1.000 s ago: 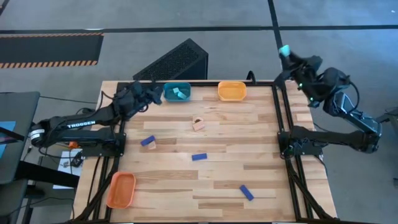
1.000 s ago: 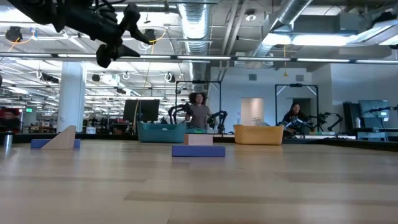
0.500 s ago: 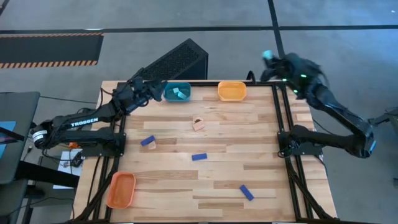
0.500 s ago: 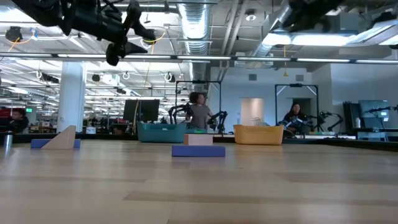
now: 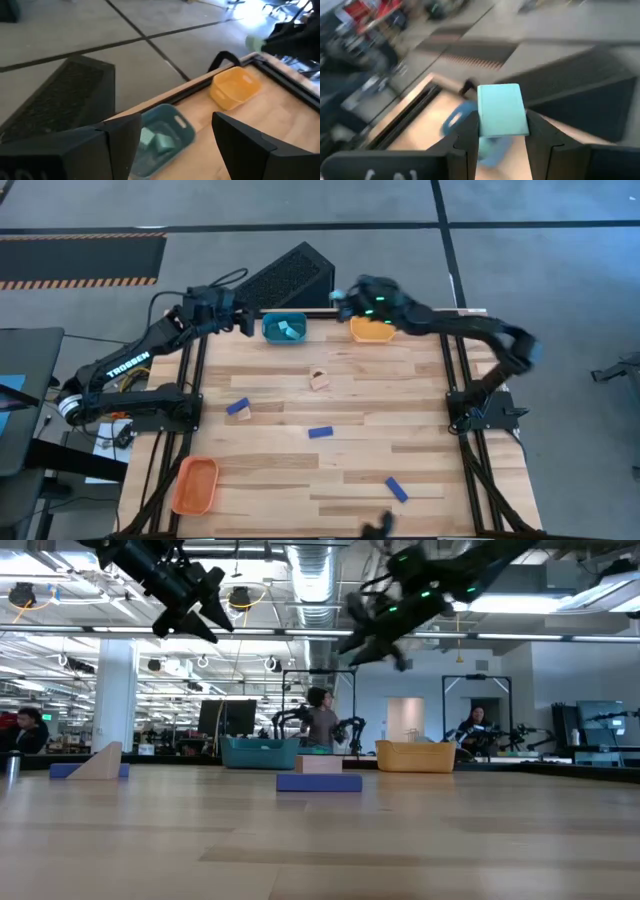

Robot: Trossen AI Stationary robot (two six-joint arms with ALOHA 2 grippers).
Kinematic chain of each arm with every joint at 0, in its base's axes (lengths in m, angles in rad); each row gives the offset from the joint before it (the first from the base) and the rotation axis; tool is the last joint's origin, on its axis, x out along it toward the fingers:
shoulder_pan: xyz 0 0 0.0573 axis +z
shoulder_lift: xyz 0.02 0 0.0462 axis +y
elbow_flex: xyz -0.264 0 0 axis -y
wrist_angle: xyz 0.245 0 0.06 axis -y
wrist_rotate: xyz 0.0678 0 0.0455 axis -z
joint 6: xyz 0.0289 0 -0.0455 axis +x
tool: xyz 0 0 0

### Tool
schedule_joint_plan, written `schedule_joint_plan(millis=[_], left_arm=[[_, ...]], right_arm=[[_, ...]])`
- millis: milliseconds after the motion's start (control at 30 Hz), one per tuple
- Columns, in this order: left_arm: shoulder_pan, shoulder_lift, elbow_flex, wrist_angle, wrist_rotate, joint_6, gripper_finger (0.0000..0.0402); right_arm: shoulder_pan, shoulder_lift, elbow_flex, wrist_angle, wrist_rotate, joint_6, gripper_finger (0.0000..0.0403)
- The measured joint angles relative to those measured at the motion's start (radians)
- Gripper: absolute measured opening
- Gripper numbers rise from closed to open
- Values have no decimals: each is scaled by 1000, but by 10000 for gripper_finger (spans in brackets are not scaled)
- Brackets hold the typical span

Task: Sort & place blocks by color
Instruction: Put the light blue block into the dark blue bin

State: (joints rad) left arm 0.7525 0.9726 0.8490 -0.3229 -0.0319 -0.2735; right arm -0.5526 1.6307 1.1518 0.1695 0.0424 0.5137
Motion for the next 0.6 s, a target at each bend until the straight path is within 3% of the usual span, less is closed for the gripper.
schedule_joint_plan(millis=[133,267,600], left_arm=[[34,0,-12,-68,1,1,234],[65,0,-28,-100,0,1,234],[90,3,-32,-126,0,-4,234]], right_arm=[[12,191,188,-63,-122,9,128],[3,356,396,-243,-195,-5,128],[-3,660,846,-664,-349,-181,128]])
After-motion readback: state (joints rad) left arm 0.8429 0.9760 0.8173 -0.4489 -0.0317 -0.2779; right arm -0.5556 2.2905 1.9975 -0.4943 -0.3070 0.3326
